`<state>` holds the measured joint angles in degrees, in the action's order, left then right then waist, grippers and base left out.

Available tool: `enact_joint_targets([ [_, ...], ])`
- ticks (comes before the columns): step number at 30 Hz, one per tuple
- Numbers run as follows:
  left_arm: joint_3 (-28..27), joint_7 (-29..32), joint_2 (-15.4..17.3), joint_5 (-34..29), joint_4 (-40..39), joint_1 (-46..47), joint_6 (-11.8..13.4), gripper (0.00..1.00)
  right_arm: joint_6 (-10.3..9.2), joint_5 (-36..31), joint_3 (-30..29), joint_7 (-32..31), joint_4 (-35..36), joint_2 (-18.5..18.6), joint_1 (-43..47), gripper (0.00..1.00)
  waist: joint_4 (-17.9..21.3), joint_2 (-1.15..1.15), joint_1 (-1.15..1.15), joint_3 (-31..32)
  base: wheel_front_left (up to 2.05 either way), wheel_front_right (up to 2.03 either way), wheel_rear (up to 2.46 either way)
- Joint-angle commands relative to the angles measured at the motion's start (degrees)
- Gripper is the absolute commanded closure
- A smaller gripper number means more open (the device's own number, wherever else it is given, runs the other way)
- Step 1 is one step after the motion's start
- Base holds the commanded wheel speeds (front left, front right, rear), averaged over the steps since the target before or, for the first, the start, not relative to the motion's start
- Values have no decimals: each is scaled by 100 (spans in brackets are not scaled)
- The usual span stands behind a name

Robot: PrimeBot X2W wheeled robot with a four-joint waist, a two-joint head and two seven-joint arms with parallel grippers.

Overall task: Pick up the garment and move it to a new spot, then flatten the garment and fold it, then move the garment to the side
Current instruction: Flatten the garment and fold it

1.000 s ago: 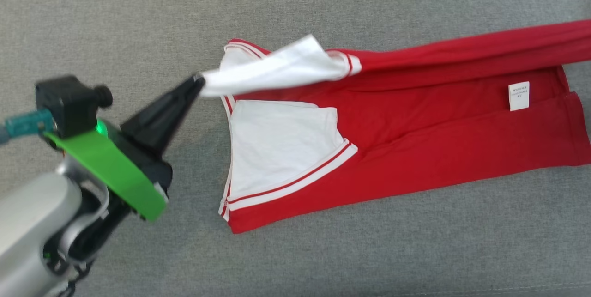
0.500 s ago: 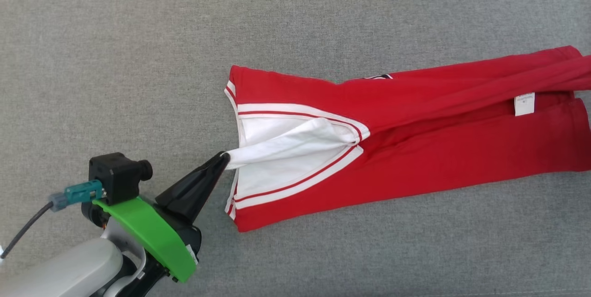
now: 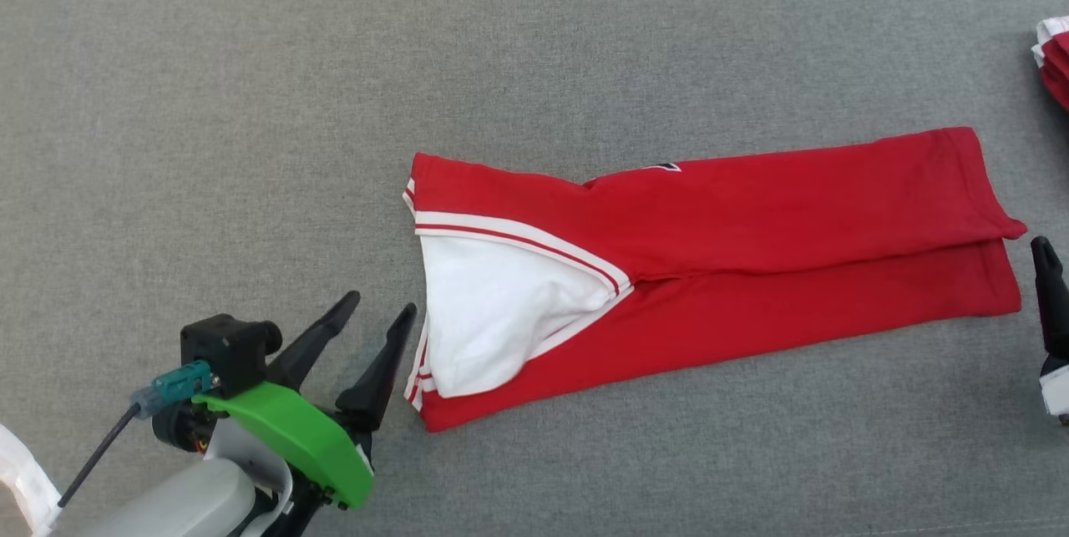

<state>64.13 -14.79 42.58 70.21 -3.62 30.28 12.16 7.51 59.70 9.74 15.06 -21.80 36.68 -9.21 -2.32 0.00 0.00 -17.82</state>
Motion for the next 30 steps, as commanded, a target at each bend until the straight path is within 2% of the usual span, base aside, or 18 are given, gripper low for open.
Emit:
enact_joint_targets([
  [1, -319, -47, -147, -324, 26, -205, 163, 0, -4, -93, -92, 13, 40, -108, 195, 0, 60, 0, 0, 301, 0, 0, 0],
  [7, -1629, -38, -904, -1906, 80, -1258, 713, 0, -4, -300, -370, 14, 155, -516, 709, 0, 2, 0, 0, 735, 0, 0, 0],
  [11, -2275, -39, -1476, -2913, 103, -1960, 912, 0, -4, -504, -553, 14, 67, -679, 919, 0, -112, 0, 0, 949, 0, 0, 0],
  [14, -2652, -39, -1912, -3442, 171, -2391, 952, 0, -1, -648, -675, 14, -71, -838, 976, 0, -254, 0, 0, 1008, 0, 0, 0],
  [17, -2879, -40, -2310, -3947, 264, -2696, 853, 0, -2, -808, -797, -11, -199, -878, 875, 0, -447, 0, 0, 1020, 0, 0, 0],
  [23, -3085, -40, -2853, -4753, 411, -2940, 507, 0, -2, -1281, -1171, -217, -653, -887, 350, 0, -823, 0, 0, 923, 0, 0, 0],
  [30, -3172, -40, -3221, -5053, 833, -2960, 23, 0, -2, -1915, -1407, -788, -1400, -800, -349, 0, -1122, 0, 0, 760, 0, 0, 0],
])
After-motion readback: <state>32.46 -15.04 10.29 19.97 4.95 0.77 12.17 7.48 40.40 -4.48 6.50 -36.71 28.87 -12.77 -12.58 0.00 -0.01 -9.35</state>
